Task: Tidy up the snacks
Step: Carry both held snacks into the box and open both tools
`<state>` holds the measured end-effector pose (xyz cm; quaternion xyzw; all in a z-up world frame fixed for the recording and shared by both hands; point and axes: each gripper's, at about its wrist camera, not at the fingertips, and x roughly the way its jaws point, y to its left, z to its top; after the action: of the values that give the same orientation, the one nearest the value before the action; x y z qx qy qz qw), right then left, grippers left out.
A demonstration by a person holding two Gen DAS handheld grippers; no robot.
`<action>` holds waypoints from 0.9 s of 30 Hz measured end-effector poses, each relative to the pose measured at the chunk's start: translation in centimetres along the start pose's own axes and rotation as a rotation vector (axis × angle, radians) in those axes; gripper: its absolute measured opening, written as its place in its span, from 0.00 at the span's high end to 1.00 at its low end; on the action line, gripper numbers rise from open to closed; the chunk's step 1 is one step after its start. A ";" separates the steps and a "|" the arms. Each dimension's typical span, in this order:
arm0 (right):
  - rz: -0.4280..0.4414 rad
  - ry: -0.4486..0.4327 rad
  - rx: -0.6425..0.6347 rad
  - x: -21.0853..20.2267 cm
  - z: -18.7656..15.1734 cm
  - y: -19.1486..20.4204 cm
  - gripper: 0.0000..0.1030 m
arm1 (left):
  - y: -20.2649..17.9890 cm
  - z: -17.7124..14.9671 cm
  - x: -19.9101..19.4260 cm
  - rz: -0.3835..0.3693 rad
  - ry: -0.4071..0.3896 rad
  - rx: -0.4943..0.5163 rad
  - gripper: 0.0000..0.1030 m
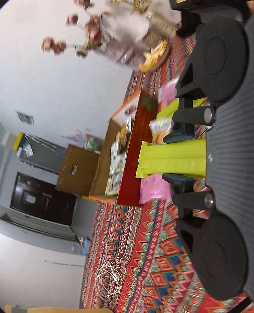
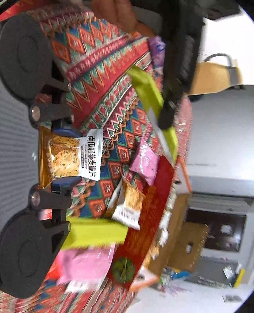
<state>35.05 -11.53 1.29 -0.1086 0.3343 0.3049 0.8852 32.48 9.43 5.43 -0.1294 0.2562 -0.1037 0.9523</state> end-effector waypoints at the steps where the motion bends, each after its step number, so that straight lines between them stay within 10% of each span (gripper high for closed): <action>1: -0.007 -0.025 0.016 -1.4 -0.6 0.0 0.61 | -0.7 -0.7 -1.4 -0.007 -0.008 0.003 0.67; 11: -0.086 -0.188 0.237 -11.8 -6.3 -1.9 0.61 | -5.5 -6.7 -9.0 -0.001 0.010 -0.043 0.67; 27: -0.147 -0.295 0.243 -13.8 -5.3 -6.4 0.61 | -8.7 -2.3 -6.5 0.006 -0.042 0.069 0.67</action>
<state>28.03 -25.12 6.29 0.0207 0.2265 0.2096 0.9510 24.69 2.47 9.10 -0.0978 0.2330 -0.1068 0.9616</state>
